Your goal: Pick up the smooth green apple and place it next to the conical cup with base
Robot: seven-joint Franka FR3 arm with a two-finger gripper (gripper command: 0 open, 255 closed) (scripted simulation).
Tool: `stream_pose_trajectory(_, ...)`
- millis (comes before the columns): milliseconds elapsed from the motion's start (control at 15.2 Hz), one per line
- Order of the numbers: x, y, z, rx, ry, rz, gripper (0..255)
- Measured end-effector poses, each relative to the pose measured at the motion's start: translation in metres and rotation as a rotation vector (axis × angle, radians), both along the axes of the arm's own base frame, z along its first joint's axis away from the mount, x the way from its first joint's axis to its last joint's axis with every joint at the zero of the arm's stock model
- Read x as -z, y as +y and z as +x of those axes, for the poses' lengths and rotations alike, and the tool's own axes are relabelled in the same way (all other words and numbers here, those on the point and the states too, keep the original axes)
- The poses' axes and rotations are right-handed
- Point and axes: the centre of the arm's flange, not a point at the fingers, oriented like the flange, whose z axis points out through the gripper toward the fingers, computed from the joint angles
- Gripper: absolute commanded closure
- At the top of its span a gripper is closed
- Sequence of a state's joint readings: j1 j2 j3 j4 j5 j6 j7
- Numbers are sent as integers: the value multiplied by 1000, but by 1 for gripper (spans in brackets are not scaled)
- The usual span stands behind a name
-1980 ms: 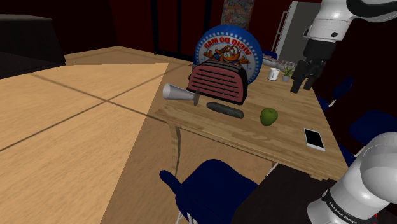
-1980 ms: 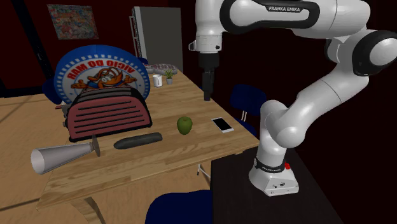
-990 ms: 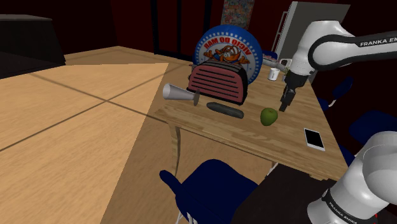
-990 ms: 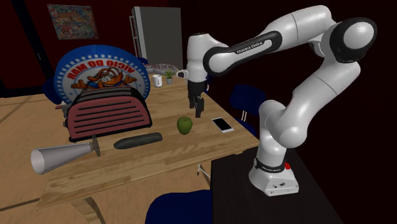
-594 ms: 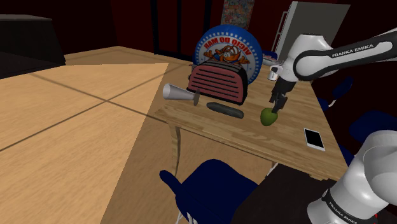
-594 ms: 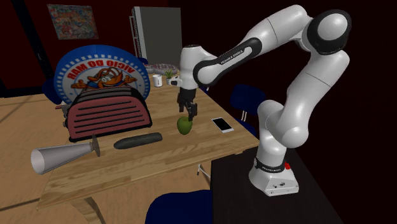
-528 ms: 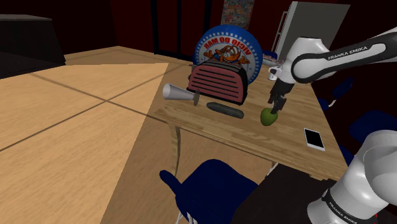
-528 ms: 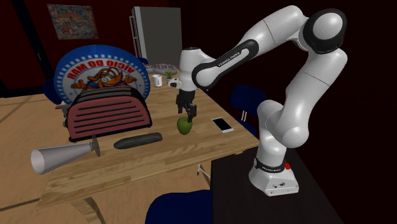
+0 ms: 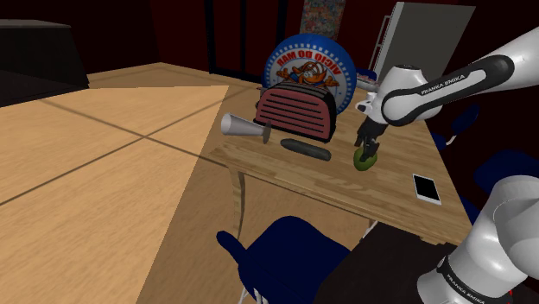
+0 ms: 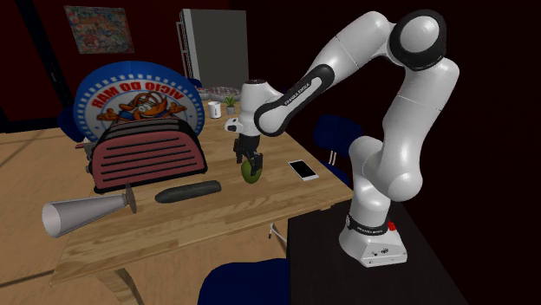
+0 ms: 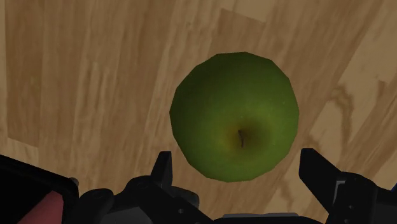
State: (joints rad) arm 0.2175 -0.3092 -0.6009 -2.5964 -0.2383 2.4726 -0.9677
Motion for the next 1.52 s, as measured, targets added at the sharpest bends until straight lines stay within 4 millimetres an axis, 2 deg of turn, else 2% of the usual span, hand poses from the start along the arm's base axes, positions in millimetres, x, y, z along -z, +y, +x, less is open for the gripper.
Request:
stream_pose_trajectory(198,12,-1,2,0,0,-1,0)
stream_pose_trajectory(528,14,-1,2,0,-1,-1,0)
stream_pose_trajectory(594,14,-1,2,0,-1,-1,255)
stream_pose_trajectory(1254,13,-1,3,-1,-2,-1,255)
stream_pose_trajectory(1518,-3,-3,2,0,-1,0,255)
